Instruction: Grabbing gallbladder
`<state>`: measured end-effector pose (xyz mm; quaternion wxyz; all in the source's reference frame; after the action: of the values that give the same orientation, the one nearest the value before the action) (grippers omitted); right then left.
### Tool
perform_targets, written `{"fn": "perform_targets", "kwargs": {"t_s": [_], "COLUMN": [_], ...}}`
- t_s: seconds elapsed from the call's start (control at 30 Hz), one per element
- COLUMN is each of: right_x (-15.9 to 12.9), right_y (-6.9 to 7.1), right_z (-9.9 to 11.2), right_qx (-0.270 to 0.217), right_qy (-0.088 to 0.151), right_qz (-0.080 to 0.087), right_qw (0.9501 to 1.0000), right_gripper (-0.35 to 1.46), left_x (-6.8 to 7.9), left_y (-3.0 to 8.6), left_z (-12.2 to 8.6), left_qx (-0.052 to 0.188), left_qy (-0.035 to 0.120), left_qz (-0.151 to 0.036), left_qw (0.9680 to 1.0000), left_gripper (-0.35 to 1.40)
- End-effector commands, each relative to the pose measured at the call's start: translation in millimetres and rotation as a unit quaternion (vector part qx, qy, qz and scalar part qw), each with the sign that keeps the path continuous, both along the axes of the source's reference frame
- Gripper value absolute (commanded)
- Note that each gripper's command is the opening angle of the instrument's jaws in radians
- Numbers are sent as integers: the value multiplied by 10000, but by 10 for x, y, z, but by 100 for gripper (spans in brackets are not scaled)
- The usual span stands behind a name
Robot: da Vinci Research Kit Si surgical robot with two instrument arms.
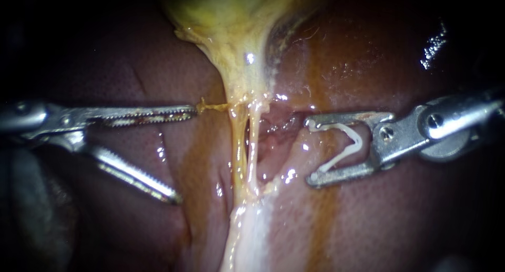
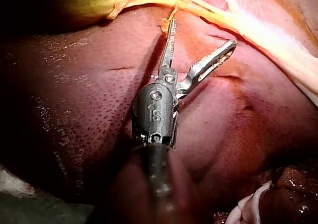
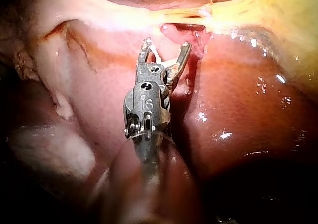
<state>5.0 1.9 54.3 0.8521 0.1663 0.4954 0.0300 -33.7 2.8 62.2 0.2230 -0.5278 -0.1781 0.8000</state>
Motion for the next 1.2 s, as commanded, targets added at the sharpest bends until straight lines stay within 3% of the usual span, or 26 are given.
{"fn": "perform_targets", "kwargs": {"t_s": [0.03,0.37,0.57,0.8,1.2], "right_x": [0,0,0,0,1], "right_y": [0,0,0,0,0], "right_z": [0,0,0,0,-1], "right_qx": [-1,-1,-1,-1,-1], "right_qy": [0,0,0,0,0], "right_qz": [0,-1,0,0,0], "right_qw": [10000,10000,10000,10000,10000], "right_gripper": [50,50,50,50,50], "left_x": [1,-2,-14,-14,-8], "left_y": [3,47,64,69,69], "left_z": [1,22,37,44,41], "left_qx": [7,33,34,23,27], "left_qy": [-1,24,37,44,41], "left_qz": [1,-58,-81,-89,-87], "left_qw": [10000,10000,10000,9999,9999], "left_gripper": [81,61,42,15,-6]}}
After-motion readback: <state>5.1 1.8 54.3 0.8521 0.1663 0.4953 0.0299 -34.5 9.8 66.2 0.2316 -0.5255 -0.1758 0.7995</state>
